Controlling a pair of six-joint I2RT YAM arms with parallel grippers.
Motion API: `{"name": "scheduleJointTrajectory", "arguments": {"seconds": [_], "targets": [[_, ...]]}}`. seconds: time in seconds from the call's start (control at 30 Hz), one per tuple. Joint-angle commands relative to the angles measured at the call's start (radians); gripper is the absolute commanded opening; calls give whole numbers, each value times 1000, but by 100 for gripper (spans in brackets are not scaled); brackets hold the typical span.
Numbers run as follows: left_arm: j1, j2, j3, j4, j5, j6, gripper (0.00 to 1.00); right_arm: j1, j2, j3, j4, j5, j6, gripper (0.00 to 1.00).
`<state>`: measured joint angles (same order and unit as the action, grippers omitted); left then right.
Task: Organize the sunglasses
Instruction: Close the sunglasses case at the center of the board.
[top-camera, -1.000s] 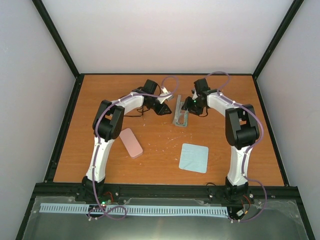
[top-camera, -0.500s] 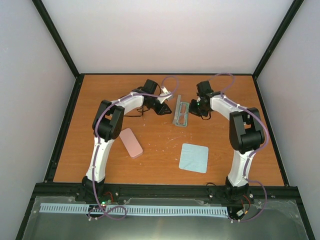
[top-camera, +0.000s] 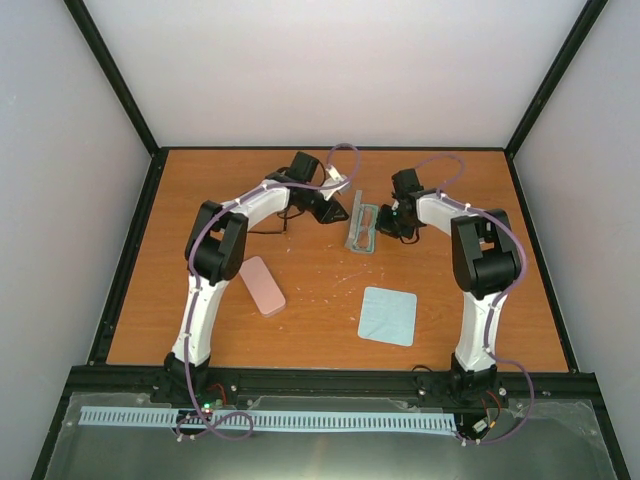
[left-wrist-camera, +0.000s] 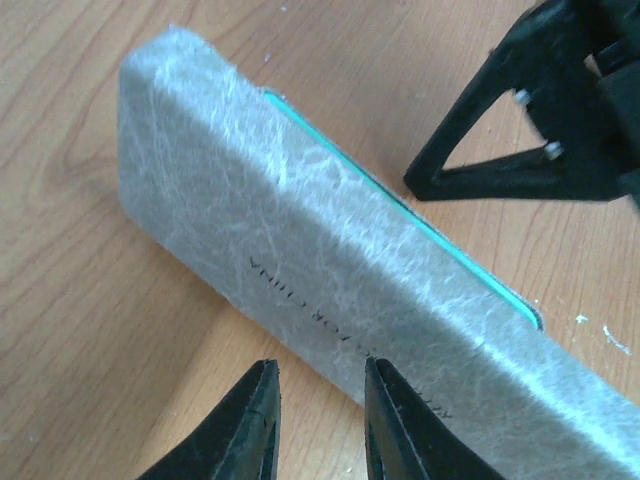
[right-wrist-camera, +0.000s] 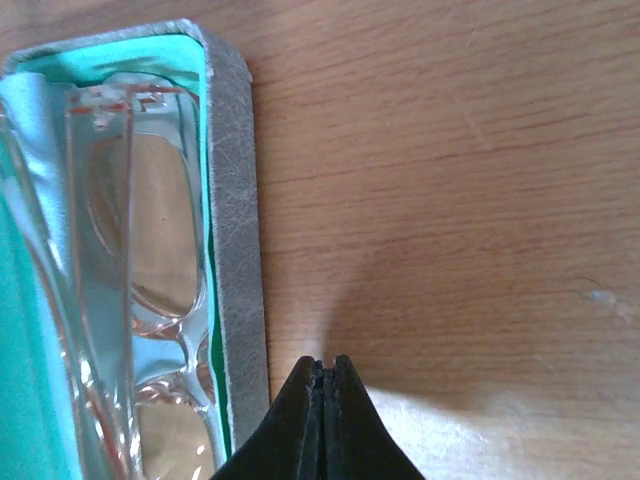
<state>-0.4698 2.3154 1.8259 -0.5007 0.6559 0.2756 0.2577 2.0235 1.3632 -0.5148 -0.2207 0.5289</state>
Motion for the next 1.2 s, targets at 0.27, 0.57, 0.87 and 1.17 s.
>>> {"name": "scheduleJointTrajectory", "arguments": {"seconds": [0.27,0.57,0.87,1.17], "targets": [[-30,29,122,-24,19,-50,26,-1,51,-22,92,-87,9,3],[-60,92,156,-23,28,-66,26,-2,35,-70,145,-136,-6,3],[-81,138,153,-13,36,-80,26,-2,25,-81,166,-186,-38,3],[-87,160,164,-15,44,-75,27,-1,23,-63,154,-219,-64,3]]}}
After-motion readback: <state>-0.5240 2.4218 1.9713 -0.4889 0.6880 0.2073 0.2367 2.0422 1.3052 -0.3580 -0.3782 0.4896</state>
